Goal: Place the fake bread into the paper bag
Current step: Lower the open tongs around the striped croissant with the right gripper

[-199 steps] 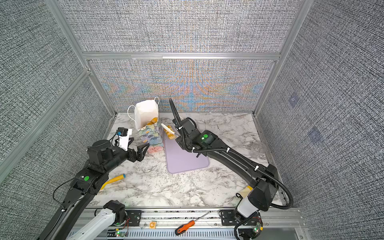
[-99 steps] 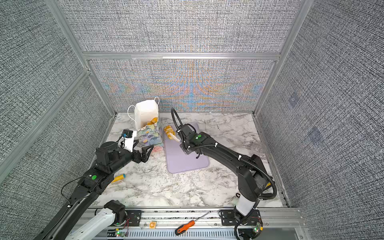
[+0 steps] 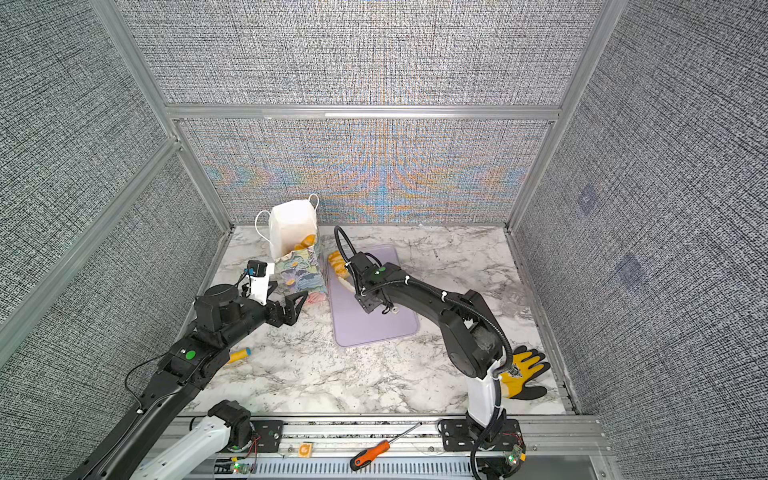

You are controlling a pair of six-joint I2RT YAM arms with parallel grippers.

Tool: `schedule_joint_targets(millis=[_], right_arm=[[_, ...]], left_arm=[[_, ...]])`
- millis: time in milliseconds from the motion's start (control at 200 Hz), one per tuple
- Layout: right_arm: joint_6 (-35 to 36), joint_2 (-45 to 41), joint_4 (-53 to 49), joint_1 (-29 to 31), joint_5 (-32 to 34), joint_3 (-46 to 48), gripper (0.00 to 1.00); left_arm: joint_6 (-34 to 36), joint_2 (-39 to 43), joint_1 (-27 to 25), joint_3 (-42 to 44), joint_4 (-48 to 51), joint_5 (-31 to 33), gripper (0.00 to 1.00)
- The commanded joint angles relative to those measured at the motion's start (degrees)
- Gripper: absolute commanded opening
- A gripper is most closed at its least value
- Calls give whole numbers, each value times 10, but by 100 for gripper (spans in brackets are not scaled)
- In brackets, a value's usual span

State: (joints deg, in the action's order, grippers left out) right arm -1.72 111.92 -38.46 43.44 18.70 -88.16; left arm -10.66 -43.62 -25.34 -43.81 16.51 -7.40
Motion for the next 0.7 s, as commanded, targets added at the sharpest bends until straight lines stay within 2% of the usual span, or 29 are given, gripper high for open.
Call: schedule_joint_targets(millis=[0, 695], right_arm=[[-1, 16, 0, -1, -10, -17, 75], [14, 141, -25, -22, -41, -148, 75]], left_arm=[[7, -2, 0, -3, -9, 7, 99], [20, -24, -1, -12, 8, -1, 99]])
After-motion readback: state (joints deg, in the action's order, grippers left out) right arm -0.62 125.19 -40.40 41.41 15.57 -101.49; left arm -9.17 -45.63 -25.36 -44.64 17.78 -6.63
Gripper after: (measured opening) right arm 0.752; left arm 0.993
